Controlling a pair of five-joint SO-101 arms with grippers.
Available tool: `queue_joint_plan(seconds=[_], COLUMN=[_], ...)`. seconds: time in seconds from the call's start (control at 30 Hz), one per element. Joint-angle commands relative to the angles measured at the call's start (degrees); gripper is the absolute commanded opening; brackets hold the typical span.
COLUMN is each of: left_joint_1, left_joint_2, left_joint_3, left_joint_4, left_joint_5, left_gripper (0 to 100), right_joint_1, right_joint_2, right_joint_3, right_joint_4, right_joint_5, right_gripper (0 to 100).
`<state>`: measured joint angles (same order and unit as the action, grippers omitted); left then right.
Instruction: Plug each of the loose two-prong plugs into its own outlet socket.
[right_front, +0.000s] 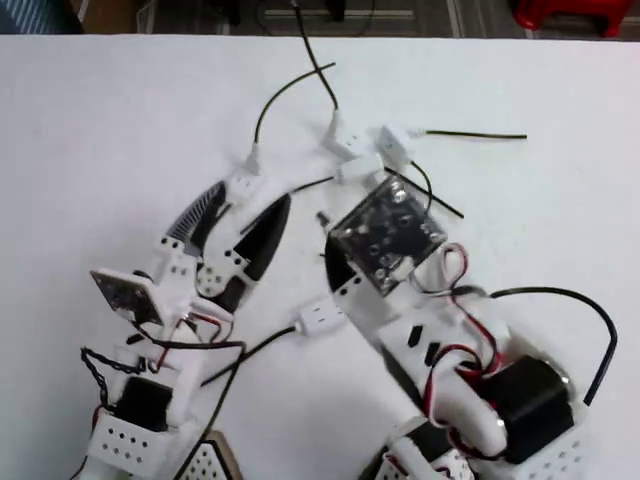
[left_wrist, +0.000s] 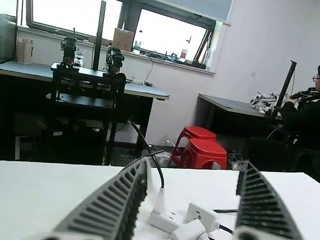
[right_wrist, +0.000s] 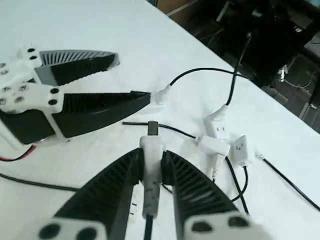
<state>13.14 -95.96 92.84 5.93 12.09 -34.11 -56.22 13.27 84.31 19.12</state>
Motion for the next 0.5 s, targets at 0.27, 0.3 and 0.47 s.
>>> queue_joint_plan(seconds=[0.27,0.3,0.47], left_joint_1=[0.0,0.0,2.5], left_joint_2=[-0.5,-0.5,-0.5], left_joint_3=[-1.8,-1.8,-1.4], left_joint_4=[-1.0,-1.0,-0.9], left_joint_5=[0.2,0.2,0.2], left_gripper=[29,29,29], right_joint_1=[-4.0,-4.0,-9.1], right_joint_2=[0.6,0.6,0.6], right_joint_3=[9.1,9.1,9.1], right_joint_4=[-3.9,-4.4,-6.3], right_joint_5=[0.8,0.8,0.8], right_gripper=[1.9,1.9,1.9])
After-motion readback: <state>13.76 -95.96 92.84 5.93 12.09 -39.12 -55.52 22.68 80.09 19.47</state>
